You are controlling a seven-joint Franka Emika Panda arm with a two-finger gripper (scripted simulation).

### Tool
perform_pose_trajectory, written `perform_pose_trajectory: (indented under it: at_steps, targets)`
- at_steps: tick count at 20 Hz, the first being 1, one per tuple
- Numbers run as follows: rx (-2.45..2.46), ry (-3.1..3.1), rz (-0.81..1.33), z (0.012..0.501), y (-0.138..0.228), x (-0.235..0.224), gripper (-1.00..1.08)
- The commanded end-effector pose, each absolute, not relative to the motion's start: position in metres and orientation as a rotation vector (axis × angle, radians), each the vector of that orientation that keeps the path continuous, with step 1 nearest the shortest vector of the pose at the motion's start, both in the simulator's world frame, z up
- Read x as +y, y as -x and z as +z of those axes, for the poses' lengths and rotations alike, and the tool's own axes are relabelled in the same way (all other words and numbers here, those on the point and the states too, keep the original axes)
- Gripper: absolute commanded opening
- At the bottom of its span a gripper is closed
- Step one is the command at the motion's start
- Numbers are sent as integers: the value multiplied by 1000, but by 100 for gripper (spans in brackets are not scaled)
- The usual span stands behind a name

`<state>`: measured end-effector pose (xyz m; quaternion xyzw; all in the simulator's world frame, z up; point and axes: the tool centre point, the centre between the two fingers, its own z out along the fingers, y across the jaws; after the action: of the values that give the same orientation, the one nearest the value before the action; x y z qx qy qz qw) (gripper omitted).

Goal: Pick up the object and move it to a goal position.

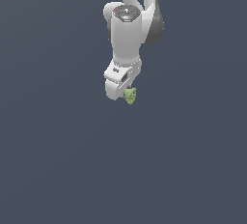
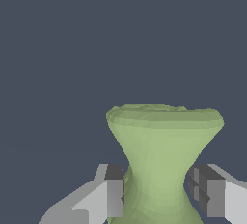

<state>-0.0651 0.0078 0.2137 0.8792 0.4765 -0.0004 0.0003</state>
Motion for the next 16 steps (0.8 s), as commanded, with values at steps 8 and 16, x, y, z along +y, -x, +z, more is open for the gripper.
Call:
perform_pose_trajectory:
  at_steps: [8,16]
  targets:
    - [1499,-2762,1,319,93,9,-100]
    - [1498,-2763,1,395,112,8,-100]
